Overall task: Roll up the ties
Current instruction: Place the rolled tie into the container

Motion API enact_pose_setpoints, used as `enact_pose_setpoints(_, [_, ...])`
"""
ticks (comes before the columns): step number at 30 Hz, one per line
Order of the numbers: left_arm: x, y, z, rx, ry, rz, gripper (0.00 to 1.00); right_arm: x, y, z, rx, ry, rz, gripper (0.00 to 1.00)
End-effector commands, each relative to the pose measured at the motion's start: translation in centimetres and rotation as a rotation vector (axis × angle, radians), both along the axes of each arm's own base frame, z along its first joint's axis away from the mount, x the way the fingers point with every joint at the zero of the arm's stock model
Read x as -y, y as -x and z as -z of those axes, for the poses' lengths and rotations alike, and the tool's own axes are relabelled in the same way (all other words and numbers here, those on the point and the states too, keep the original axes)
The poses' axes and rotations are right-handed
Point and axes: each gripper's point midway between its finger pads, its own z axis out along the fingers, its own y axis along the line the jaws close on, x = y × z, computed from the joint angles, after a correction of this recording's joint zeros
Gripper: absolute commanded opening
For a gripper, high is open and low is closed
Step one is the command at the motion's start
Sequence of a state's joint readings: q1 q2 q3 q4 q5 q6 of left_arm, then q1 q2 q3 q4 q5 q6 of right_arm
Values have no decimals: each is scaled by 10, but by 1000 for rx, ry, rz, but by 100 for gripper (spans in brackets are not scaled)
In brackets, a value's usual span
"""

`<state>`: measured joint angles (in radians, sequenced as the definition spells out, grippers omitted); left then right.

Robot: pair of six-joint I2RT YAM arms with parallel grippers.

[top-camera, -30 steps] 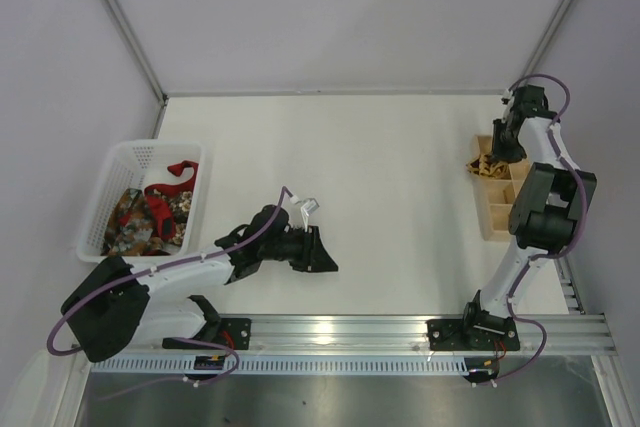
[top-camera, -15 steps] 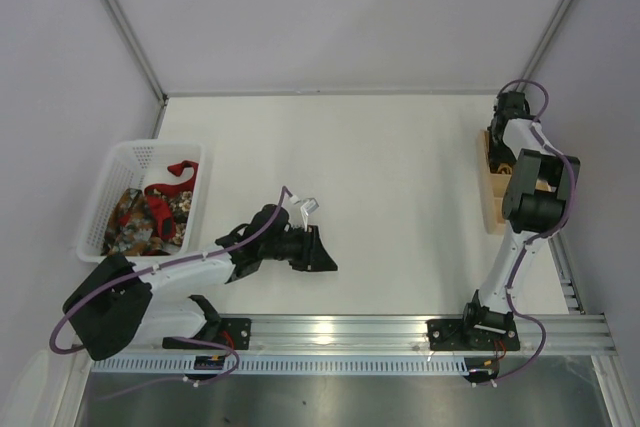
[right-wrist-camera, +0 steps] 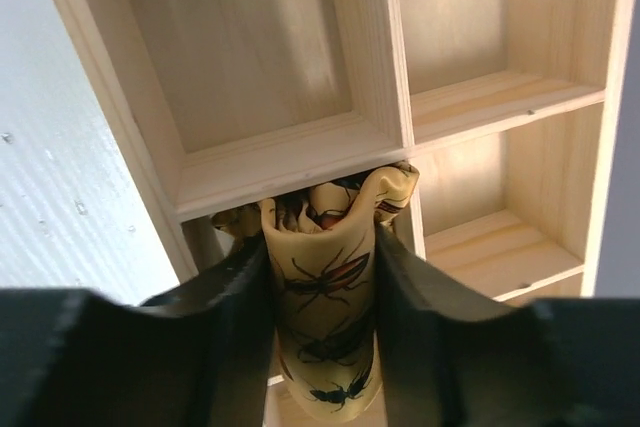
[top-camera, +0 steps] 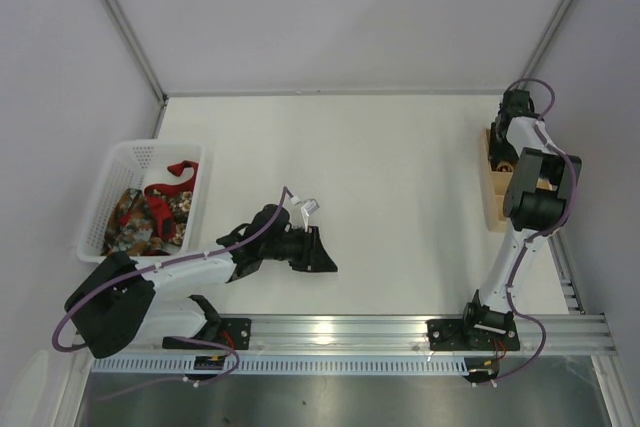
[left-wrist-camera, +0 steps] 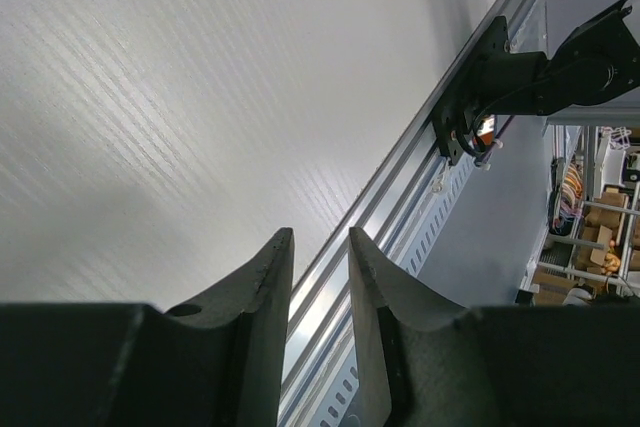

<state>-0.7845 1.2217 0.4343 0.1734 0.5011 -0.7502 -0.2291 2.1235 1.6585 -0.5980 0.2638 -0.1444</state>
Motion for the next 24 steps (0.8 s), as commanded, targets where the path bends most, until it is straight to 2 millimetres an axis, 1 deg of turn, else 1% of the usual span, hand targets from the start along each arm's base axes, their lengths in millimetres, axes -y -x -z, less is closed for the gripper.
enact_pose_setpoints(1, [8, -9, -18, 57, 51, 13, 35, -20, 16, 27, -41, -162, 23, 45])
enact_pose_setpoints(2, [8, -9, -19, 59, 55, 14, 35, -19, 14, 21, -31, -157, 27, 48])
enact_pose_setpoints(3, [8, -9, -19, 60, 57, 14, 35, -21, 13, 19, -24, -170, 23, 54])
enact_pose_setpoints(4, [9, -9, -20, 63, 62, 14, 35, -19, 12, 13, -15, -173, 33, 56])
enact_pose_setpoints(5, [9, -9, -21, 63, 65, 15, 36, -16, 13, 11, -13, -170, 43, 58])
enact_pose_setpoints(6, [9, -9, -22, 67, 68, 13, 36, -16, 12, 11, -11, -176, 46, 63])
enact_pose_setpoints(10, [10, -10, -23, 68, 71, 16, 35, -12, 13, 4, -5, -175, 56, 67])
enact_pose_setpoints(17, [10, -9, -20, 61, 65, 17, 36, -11, 8, -29, 69, -166, 62, 72])
enact_pose_setpoints(21, [10, -9, -20, 61, 69, 19, 36, -10, 8, -44, 74, -159, 63, 75])
enact_pose_setpoints(24, [12, -10, -22, 60, 77, 22, 36, -6, 11, -45, 52, -166, 77, 78])
